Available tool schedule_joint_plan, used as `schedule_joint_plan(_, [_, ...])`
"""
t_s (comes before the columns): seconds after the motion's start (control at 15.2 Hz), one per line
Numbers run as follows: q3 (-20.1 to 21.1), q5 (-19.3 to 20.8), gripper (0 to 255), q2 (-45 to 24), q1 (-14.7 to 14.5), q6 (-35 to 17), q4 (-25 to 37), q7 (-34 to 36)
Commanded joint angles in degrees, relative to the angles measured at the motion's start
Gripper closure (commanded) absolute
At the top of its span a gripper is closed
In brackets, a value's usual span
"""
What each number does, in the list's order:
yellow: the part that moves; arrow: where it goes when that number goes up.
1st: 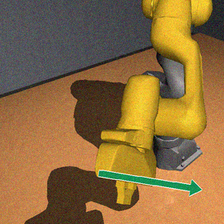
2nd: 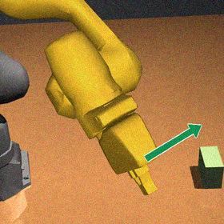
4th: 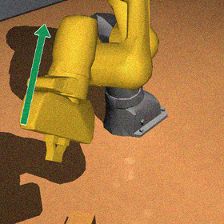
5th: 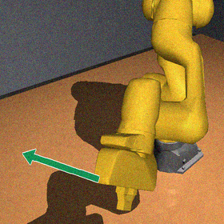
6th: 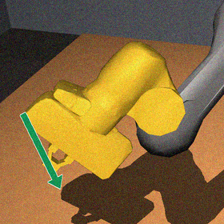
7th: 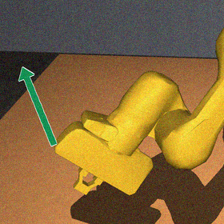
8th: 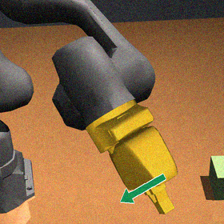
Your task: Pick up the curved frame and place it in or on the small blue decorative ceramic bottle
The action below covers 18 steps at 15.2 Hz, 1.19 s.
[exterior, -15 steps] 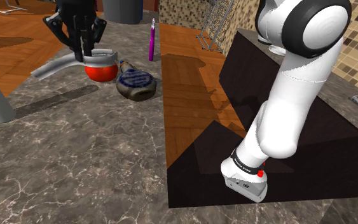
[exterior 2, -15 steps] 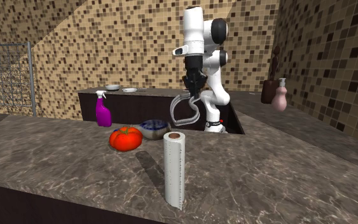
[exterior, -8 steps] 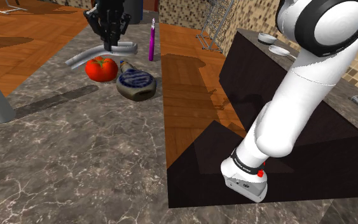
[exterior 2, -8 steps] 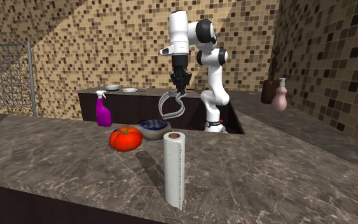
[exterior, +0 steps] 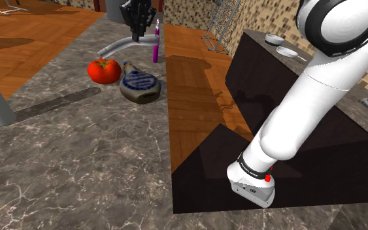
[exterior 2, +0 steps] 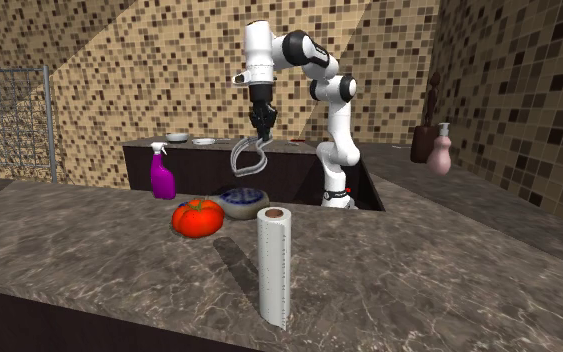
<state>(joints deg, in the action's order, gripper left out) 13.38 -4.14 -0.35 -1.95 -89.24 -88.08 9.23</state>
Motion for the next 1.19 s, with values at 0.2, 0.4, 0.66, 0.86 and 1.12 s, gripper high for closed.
schedule_joint_plan(0.2, [-3.51, -0.21, 255, 0.56, 3.51, 1.23, 0.19, -7.03])
schedule_joint_plan(0.4, [-4.31, -0.24, 255, 0.7, 4.3, 0.77, -0.54, -8.66])
schedule_joint_plan(0.66, [-4.34, -0.38, 255, 1.58, 4.32, -2.54, -4.73, -8.97])
schedule_joint_plan(0.86, [-4.35, -0.46, 255, 2.07, 4.32, -4.96, -7.65, -9.18])
schedule_joint_plan(1.12, [-4.35, -0.56, 255, 2.52, 4.32, -8.13, -11.27, -9.44])
